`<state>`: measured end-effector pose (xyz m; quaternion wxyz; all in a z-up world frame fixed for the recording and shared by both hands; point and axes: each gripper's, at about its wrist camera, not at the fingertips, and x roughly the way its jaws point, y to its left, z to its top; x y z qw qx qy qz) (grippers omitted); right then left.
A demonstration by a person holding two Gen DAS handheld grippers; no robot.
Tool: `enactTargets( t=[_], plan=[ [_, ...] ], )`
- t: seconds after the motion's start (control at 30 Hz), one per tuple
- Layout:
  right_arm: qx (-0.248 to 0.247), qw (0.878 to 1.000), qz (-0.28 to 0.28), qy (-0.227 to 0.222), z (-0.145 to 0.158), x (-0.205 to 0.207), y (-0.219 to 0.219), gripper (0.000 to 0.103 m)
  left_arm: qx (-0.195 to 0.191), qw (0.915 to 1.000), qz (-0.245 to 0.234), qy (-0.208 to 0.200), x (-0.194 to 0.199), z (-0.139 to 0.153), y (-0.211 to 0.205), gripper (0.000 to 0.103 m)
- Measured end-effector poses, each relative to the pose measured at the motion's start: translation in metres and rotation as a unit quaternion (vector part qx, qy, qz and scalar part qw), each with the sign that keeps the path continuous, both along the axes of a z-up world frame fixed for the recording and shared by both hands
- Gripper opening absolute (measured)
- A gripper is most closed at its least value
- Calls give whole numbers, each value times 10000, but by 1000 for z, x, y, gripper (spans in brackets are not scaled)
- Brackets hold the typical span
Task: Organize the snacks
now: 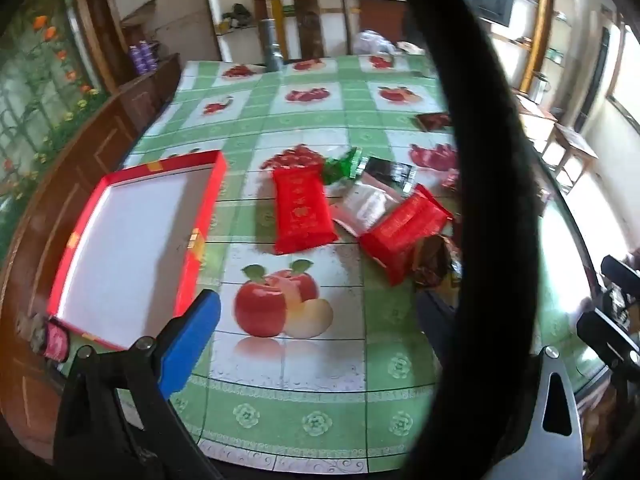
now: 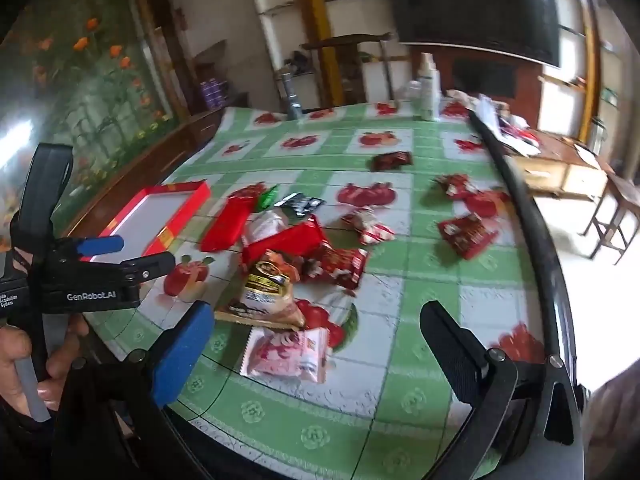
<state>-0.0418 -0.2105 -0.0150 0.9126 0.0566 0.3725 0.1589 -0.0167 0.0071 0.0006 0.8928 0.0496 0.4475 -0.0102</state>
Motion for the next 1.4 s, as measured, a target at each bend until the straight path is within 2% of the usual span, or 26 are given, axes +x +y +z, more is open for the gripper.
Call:
enactTargets(
  t=[0.13, 0.23, 0.4, 0.43, 0.53, 0.77, 0.97, 1.23, 1.4],
  plan=[
    [-196, 9992, -334, 138, -2, -6, -4, 103, -322, 9992, -242, 7, 0, -4, -5, 98],
    [-357, 9986, -354, 170, -1, -11, -2, 103, -467, 9982, -355, 113, -1, -7, -8, 98],
    [-481, 9983, -322, 75, 5, -9, 3, 103, -564, 9978, -341, 114, -5, -9, -10, 98],
    [-497, 9982, -317, 60, 6, -8, 4, 103, -544, 9976, -305, 291, -3, -12, -4, 98],
    [-511, 9982, -309, 10, 10, -5, 5, 102, -596, 9971, -302, 374, 0, -14, -4, 98],
    [-436, 9987, -244, -8, 13, 3, 1, 102, -545, 9962, -505, 454, 7, -21, -21, 98],
    [-387, 9986, -319, 138, 3, 12, -2, 101, -508, 9954, -665, 466, 16, -28, -36, 98],
    [-317, 9983, -409, 271, -3, 16, -12, 94, -531, 9925, -947, 555, 24, -39, -67, 98],
    [-195, 9978, -529, 351, -4, 18, -23, 91, -320, 9931, -922, 649, 41, -57, -82, 98]
  ],
)
